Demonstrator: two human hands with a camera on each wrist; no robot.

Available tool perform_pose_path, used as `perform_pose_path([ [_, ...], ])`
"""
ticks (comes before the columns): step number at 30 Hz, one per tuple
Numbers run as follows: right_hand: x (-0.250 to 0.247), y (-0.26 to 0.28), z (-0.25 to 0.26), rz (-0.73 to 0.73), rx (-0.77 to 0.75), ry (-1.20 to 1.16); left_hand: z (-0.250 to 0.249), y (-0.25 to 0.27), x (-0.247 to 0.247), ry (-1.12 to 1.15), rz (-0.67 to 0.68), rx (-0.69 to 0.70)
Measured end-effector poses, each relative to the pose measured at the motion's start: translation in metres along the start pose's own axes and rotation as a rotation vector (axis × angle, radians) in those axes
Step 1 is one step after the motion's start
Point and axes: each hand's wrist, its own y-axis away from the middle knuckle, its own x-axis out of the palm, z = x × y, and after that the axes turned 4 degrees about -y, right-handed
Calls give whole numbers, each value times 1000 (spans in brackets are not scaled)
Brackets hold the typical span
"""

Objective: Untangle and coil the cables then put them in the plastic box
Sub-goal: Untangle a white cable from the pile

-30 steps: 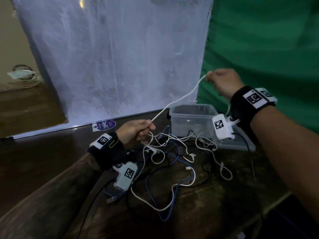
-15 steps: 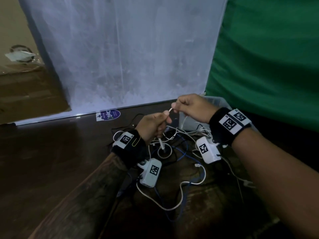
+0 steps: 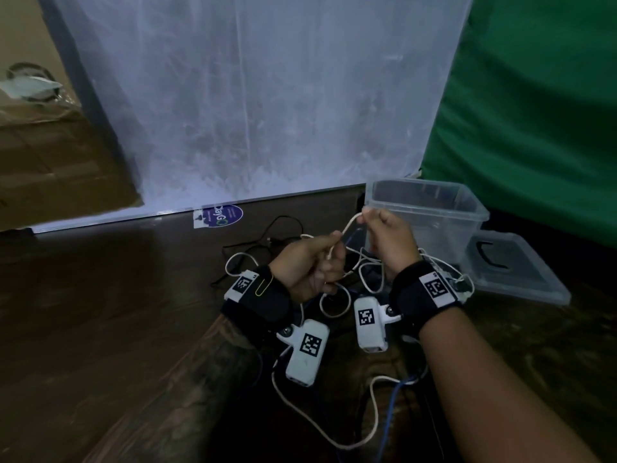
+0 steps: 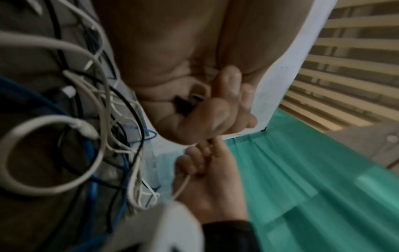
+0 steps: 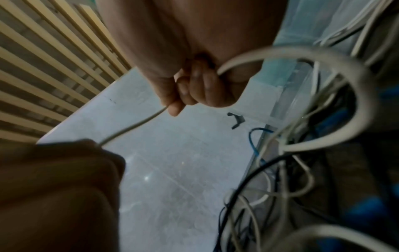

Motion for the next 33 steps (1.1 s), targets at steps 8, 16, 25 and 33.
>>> perform_pose_path([
  [8, 4, 28, -7, 523, 289, -15, -14, -8, -16, 295, -115, 355],
  [16, -3, 47, 25, 733, 266, 241, 8, -19, -26, 25, -321, 444],
  [25, -15, 52, 44, 538, -34, 190, 20, -20, -17, -336, -127, 321],
  [33, -15, 41, 19, 317, -54, -5, 15, -15, -4, -136, 74, 130],
])
